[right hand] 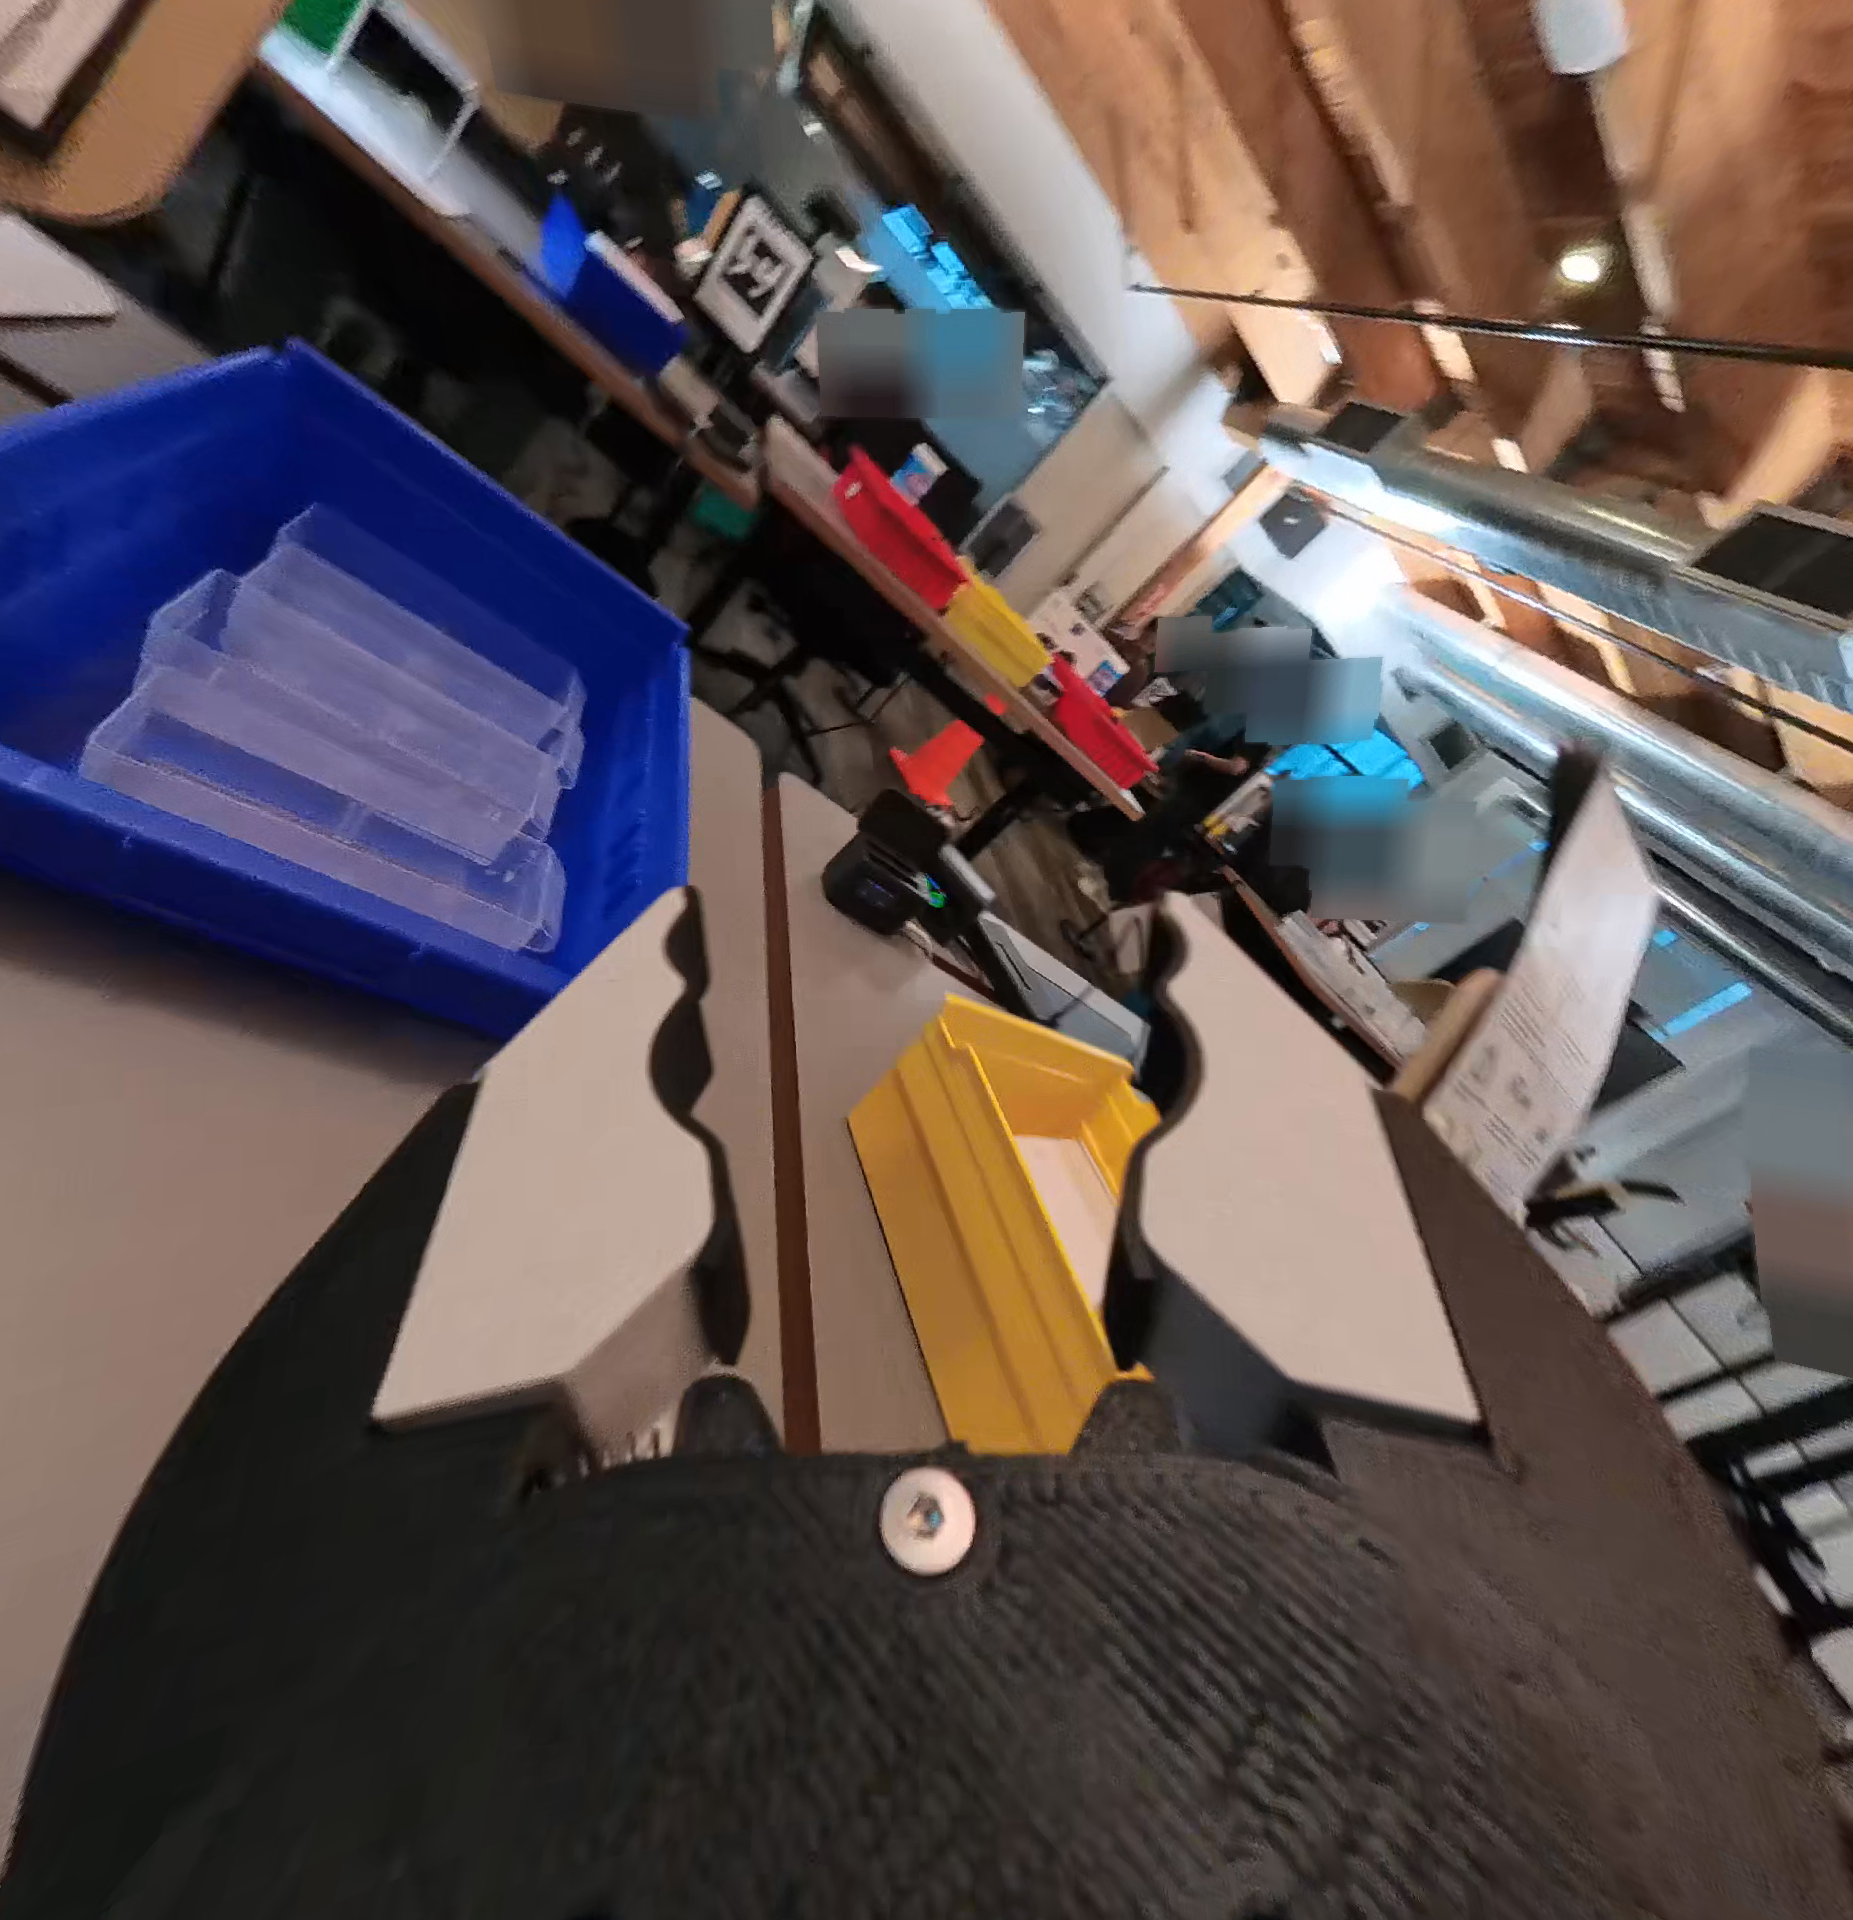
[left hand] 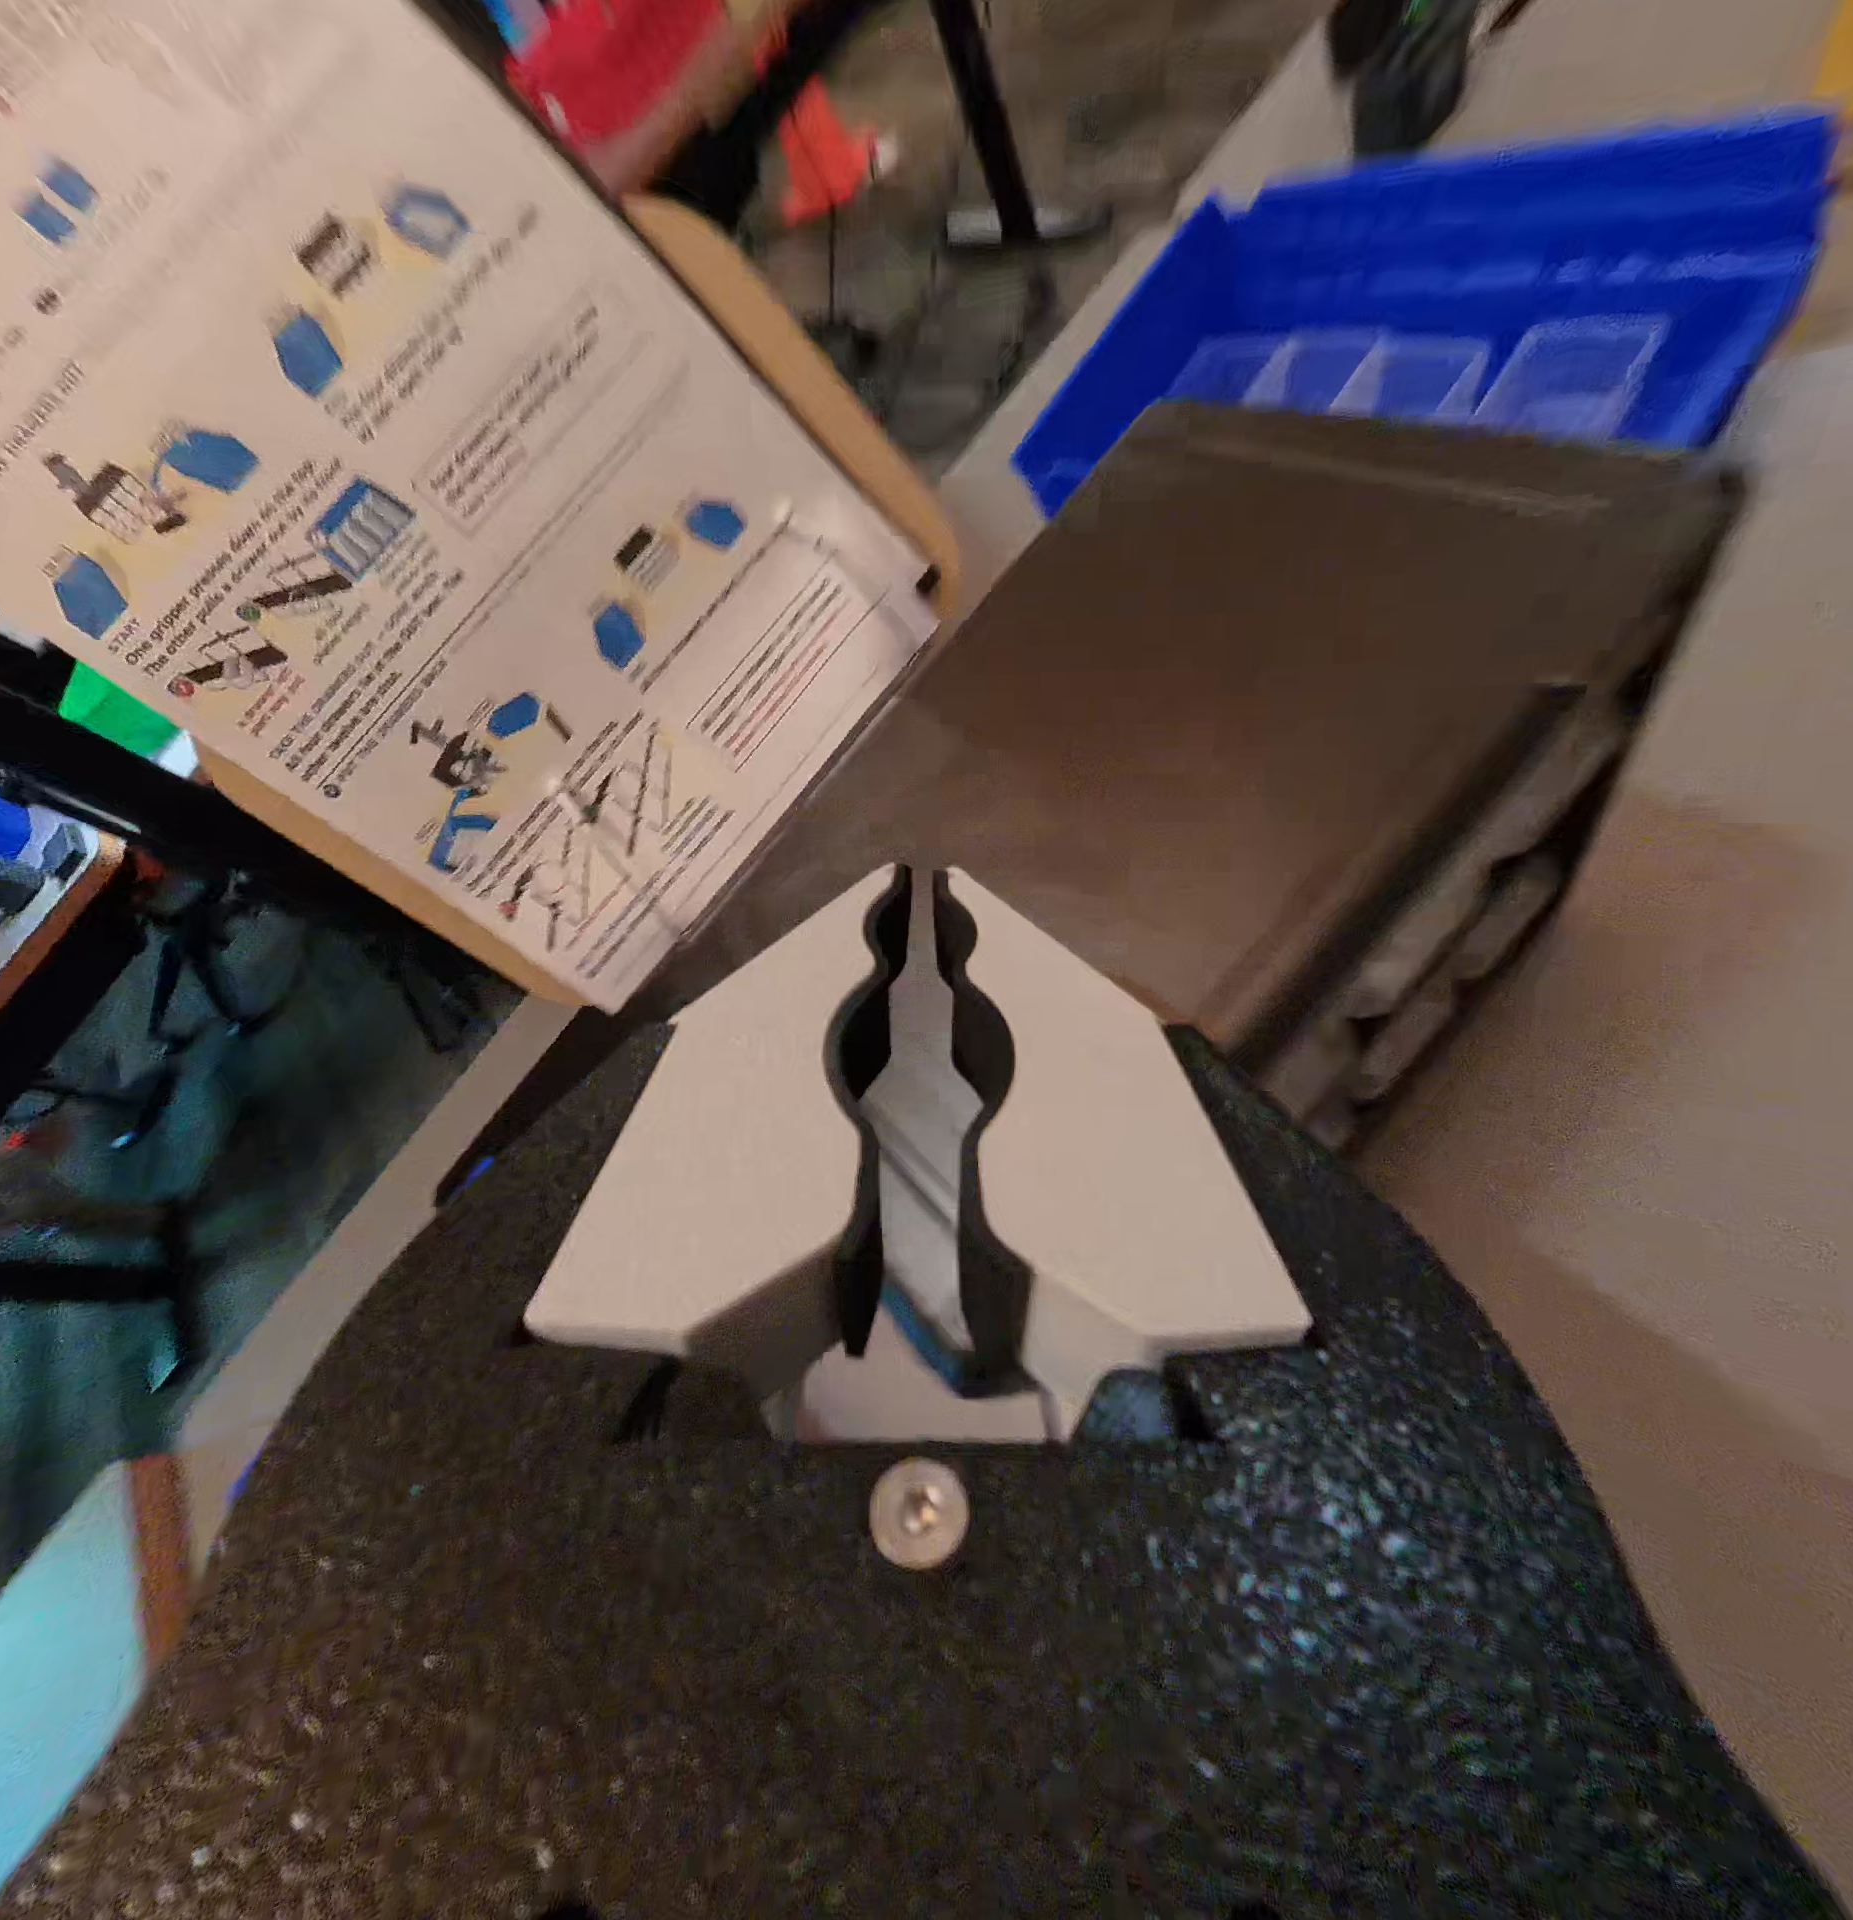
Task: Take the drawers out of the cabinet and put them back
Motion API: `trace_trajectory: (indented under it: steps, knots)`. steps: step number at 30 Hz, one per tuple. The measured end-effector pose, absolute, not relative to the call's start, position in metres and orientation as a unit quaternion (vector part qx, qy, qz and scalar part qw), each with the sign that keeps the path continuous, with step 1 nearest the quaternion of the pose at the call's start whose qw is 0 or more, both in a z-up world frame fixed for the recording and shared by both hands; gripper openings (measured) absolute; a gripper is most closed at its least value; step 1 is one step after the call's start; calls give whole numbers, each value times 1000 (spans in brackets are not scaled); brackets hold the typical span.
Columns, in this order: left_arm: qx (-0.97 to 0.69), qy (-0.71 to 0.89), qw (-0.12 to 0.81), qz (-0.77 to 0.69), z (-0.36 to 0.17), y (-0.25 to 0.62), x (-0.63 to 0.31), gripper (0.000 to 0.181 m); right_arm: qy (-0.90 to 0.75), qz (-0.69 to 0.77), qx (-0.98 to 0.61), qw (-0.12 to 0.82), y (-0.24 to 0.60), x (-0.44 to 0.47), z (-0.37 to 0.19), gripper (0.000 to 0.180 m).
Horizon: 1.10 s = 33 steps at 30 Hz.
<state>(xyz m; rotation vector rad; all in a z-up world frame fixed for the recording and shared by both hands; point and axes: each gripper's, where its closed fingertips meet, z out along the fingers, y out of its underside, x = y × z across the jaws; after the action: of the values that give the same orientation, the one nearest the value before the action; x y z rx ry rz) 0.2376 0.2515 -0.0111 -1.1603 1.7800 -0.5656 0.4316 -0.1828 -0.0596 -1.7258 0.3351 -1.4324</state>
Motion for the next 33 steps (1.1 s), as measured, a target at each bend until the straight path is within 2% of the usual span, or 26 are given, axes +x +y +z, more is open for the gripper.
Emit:
trace_trajectory:
  steps: [3,4,8,12,19,25,30,33]
  knots:
    - [-430,716,472,-283,-34,186,209,2,198,-603,-644,427,-221,402,-68,126]
    - [-414,722,467,-299,-47,159,204,3,208,-604,-641,425,-228,392,-75,129]
    - [-373,743,419,-364,-105,51,210,17,241,-569,-638,460,-236,361,-104,127]
    - [-425,715,374,-410,-159,-6,255,43,260,-528,-647,485,-239,353,-118,125]
    - [-500,627,448,-394,-188,-22,341,76,285,-519,-632,500,-265,346,-107,121]
    - [-519,558,557,-331,-187,-15,390,77,297,-516,-616,515,-280,344,-95,118]
    - [-577,484,595,-280,-188,22,403,71,291,-519,-617,515,-283,342,-91,115]
    - [-593,456,591,-302,-182,31,409,71,298,-512,-616,519,-286,345,-94,113]
